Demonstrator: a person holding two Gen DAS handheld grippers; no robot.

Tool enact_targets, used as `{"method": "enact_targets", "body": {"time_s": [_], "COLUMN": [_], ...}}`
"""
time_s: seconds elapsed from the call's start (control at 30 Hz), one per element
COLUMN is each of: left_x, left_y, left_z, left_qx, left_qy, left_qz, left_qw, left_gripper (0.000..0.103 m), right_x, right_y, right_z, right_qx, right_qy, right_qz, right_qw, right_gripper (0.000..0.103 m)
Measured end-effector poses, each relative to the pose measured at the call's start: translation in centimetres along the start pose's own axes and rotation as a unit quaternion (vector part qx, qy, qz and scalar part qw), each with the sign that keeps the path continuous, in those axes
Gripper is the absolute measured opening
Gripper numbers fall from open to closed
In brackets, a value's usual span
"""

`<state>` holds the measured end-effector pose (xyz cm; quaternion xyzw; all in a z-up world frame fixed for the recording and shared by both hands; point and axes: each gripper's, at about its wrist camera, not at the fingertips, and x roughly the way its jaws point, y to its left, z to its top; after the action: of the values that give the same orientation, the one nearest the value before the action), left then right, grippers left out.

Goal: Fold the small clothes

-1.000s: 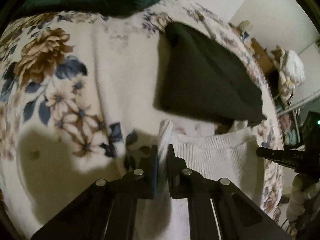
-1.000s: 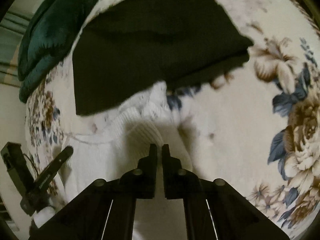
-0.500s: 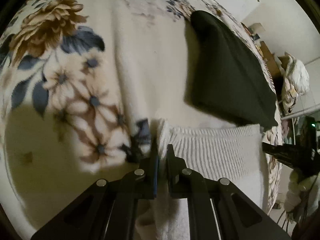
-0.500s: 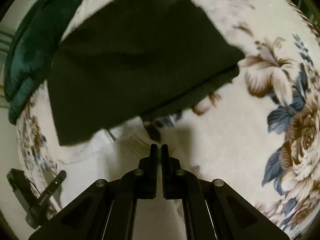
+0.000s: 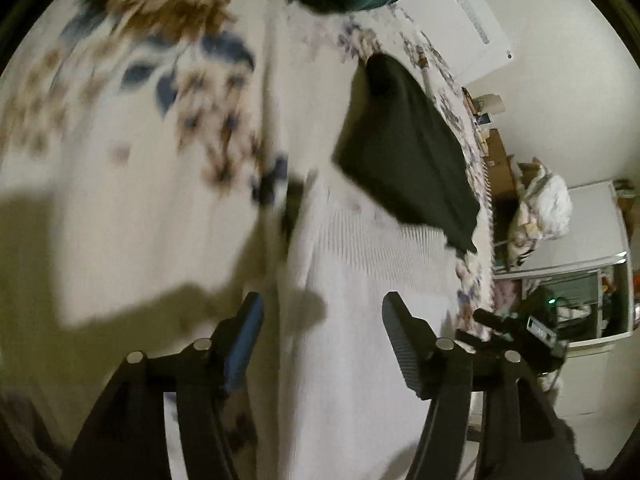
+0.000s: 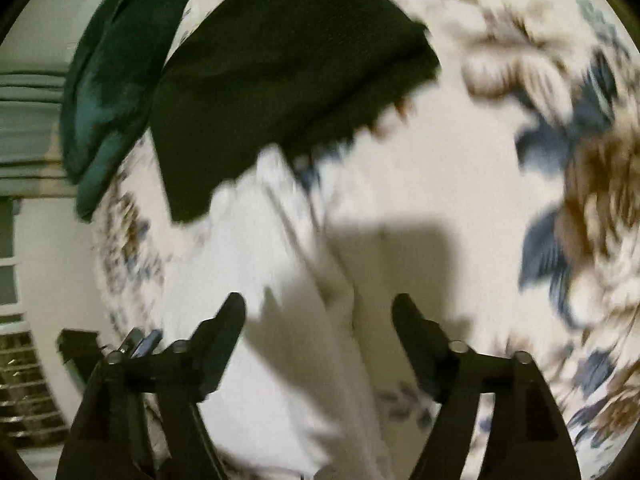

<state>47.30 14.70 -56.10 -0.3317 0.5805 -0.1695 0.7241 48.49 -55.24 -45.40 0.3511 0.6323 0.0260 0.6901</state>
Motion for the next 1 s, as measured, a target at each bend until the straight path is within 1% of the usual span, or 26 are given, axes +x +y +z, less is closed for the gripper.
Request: {"method": "enact_targets", "body": {"time_s": [0.07,0.1,0.17,0.2,0.27,0.3,0.37,0.4,0.47,0.5,0.53,0.57,0.6,0.67,0.73,0.8,0.9,0.97,1.0], "left_x": [0.5,0.8,1.6,2.5,3.8,4.2,4.8,4.8,4.9,4.8,4.6,4.4,3.9,3.1,2.1,1.3,-0.3,-1.9,-2.3], "left_y": [0.8,1.2,2.0,2.3,2.6,2.7,2.9,2.8,2.6,2.2,1.8,1.3,0.6,-0.6,-1.8,-3.3,-6.0,-8.2,-8.4], "left_z": [-1.1,-1.7,-2.8,-3.1,-3.4,-3.4,-3.1,-3.0,-2.6,-2.4,-2.3,-2.3,-2.1,-2.0,-1.9,-1.9,-1.8,-1.0,-0.8], "left_qx": [-0.016,-0.025,-0.039,-0.046,-0.052,-0.055,-0.064,-0.068,-0.074,-0.071,-0.067,-0.061,-0.049,-0.036,-0.022,0.0,0.035,0.054,0.059], "left_qy": [0.011,0.018,0.032,0.041,0.053,0.056,0.057,0.058,0.051,0.042,0.036,0.027,0.014,-0.001,-0.013,-0.02,-0.032,-0.042,-0.045], "left_qz": [-0.015,-0.019,-0.037,-0.04,-0.057,-0.058,-0.078,-0.082,-0.09,-0.087,-0.083,-0.077,-0.067,-0.058,-0.05,-0.039,-0.027,-0.028,-0.029], "left_qw": [0.9997,0.9993,0.998,0.9973,0.9956,0.9952,0.9932,0.9926,0.9919,0.9927,0.9936,0.9948,0.9964,0.9976,0.9984,0.999,0.9985,0.9973,0.9968], "left_gripper": [0.059,0.059,0.059,0.059,0.06,0.062,0.062,0.062,0.062,0.06,0.056,0.045,0.024,0.022,0.021,0.02,0.02,0.02,0.02], "right_x": [0.6,1.1,2.6,3.4,5.1,6.3,7.7,8.5,10.2,10.8,11.3,11.6,11.8,11.7,11.3,10.1,7.4,5.0,3.7], "right_y": [-1.4,-1.7,-3.0,-3.3,-4.1,-4.2,-4.3,-4.2,-3.7,-3.5,-3.2,-3.0,-2.6,-1.7,-1.1,-0.6,0.6,1.8,2.1], "right_z": [-1.7,-2.6,-4.3,-4.8,-5.7,-6.2,-6.5,-6.6,-6.7,-6.7,-6.7,-6.7,-6.7,-6.8,-7.0,-7.4,-7.9,-8.0,-7.7], "right_qx": [-0.008,-0.01,-0.007,-0.002,0.008,0.012,0.016,0.016,0.018,0.017,0.016,0.015,0.013,-0.001,0.0,-0.006,-0.023,-0.034,-0.039], "right_qy": [0.029,0.04,0.074,0.086,0.111,0.124,0.142,0.153,0.167,0.171,0.174,0.174,0.171,0.16,0.147,0.128,0.106,0.088,0.08], "right_qz": [0.023,0.028,0.054,0.067,0.103,0.124,0.157,0.172,0.187,0.188,0.187,0.186,0.185,0.182,0.178,0.171,0.164,0.169,0.172], "right_qw": [0.999,0.999,0.996,0.994,0.988,0.984,0.977,0.973,0.968,0.967,0.967,0.967,0.967,0.97,0.973,0.977,0.98,0.981,0.981], "right_gripper": [0.091,0.091,0.092,0.092,0.092,0.092,0.092,0.092,0.092,0.093,0.093,0.091,0.088,0.052,0.043,0.038,0.036,0.035,0.035]}}
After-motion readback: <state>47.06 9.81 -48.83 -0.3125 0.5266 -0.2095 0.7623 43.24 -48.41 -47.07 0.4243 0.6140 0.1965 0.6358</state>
